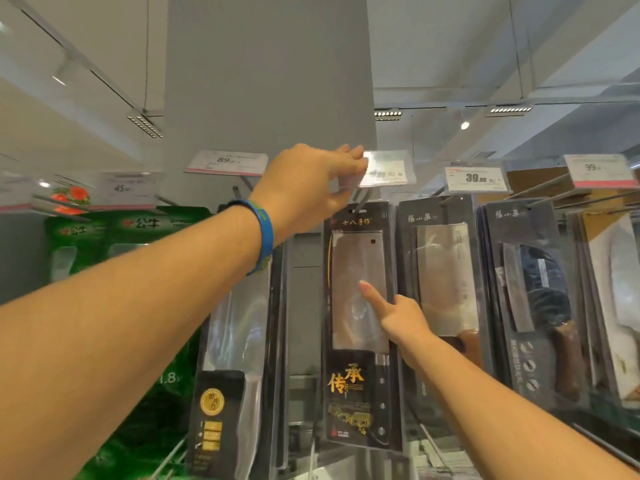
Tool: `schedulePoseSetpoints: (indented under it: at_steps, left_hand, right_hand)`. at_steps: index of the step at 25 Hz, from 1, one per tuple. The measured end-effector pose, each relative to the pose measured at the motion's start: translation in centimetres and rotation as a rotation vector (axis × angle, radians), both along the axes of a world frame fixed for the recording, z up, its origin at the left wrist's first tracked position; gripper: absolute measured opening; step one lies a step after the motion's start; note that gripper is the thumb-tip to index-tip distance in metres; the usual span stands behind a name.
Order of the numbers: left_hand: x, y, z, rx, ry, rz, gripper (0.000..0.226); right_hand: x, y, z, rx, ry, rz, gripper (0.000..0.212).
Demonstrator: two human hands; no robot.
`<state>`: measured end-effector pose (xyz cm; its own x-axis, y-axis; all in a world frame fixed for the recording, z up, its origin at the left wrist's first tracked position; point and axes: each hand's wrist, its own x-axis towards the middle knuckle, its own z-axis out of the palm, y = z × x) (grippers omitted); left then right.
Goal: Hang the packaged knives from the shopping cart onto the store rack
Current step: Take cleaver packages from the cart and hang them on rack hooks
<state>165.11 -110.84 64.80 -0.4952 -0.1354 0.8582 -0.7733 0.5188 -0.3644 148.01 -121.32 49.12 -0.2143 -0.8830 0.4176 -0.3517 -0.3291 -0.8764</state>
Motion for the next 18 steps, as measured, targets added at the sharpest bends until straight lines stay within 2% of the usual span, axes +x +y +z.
schedulePoseSetpoints:
  at_steps: [2,4,8,13,15,18]
  left_hand:
    - [0.3,-0.4,-2.3,-0.07,-0.034,0.042,0.05]
    - [0.9,-0.7,-4.9,-0.115,0.027,0.052,0.054]
    - [3.2,-1.1,-10.7,0.027,0.183,-0.002,0.056]
    - [7.2,-2.5,-15.5,0.17,0.51,0.011,0.052]
    - [8.4,-3.3,-16.1,0.175,0.596,0.036,0.052]
    - [10.2,-4.4,-15.6,0.219,0.641,0.034,0.056]
  right_hand:
    - [0.0,0.0,-0.2,-0.001,0.008,-0.01,0.106]
    - [-0.2,0.0,-0.4,-0.029,0.02,-0.018,0.109]
    - [-0.8,0.4,-1.3,-0.067,0.072,-0.065,0.11]
    - [-1.4,0.9,-3.1,-0.092,0.138,-0.145,0.078]
    - [-1.3,1.1,-3.6,-0.172,0.131,-0.214,0.068]
    - [-0.4,2.4,-2.2,-0.442,0.161,-0.379,0.073]
